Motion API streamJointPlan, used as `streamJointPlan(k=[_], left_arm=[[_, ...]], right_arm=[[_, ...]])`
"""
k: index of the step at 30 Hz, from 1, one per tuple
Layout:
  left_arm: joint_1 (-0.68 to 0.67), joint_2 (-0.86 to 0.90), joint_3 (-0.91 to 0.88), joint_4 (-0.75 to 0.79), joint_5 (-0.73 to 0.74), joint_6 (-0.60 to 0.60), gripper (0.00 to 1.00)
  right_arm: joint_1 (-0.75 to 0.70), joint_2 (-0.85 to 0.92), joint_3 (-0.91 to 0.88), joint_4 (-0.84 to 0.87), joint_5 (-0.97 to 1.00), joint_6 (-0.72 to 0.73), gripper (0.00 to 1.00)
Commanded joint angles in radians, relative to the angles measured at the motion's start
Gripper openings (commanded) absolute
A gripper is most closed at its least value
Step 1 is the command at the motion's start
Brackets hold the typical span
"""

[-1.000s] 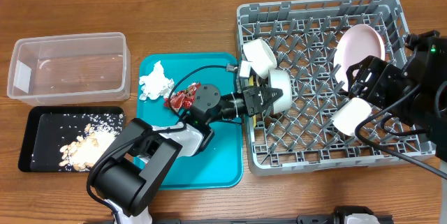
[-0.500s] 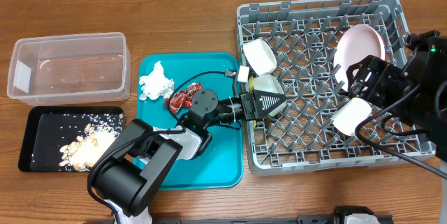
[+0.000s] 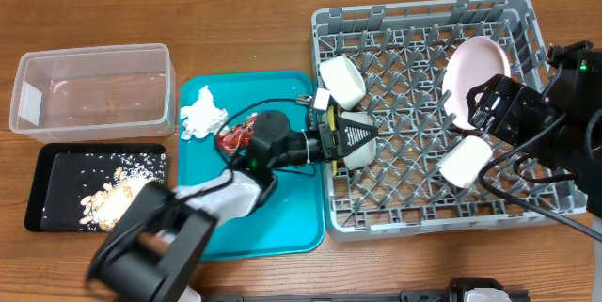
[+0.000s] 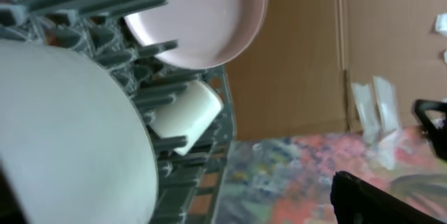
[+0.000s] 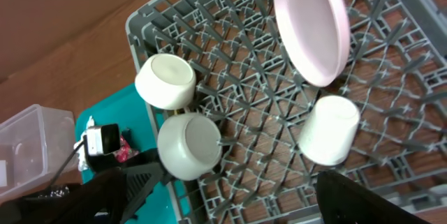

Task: Sort waste into correct bins and load items into the dishwasher rack
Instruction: 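Withdraw the left gripper and reach to the red snack wrapper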

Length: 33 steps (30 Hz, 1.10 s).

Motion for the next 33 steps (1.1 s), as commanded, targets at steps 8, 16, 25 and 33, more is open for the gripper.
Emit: streamJointPlan(k=[8,16,25,33], left_arm=[[0.088,-0.249,-0.038,-0.568,-0.144,0.369,1.00],[0.162,-0.378,-0.026,-0.969,-0.363,0.563,1.00],[0.272,-0.472,-0.004,-1.003,-0.368,0.841,1.00],[0.294,-0.412,0.060,-1.087,-0.711,1.008,0.93]], right_arm=[[-0.004,-0.004,0.002,0.015,0.016,-0.002,0.90],[-0.004,-0.004,0.002,0.012,0.016,-0.002,0.90],[-0.004,-0.004,0.002,0.019,0.016,-0.002,0.91],[-0.004,-0.004,0.002,0.018,0.016,-0.002,0.91]])
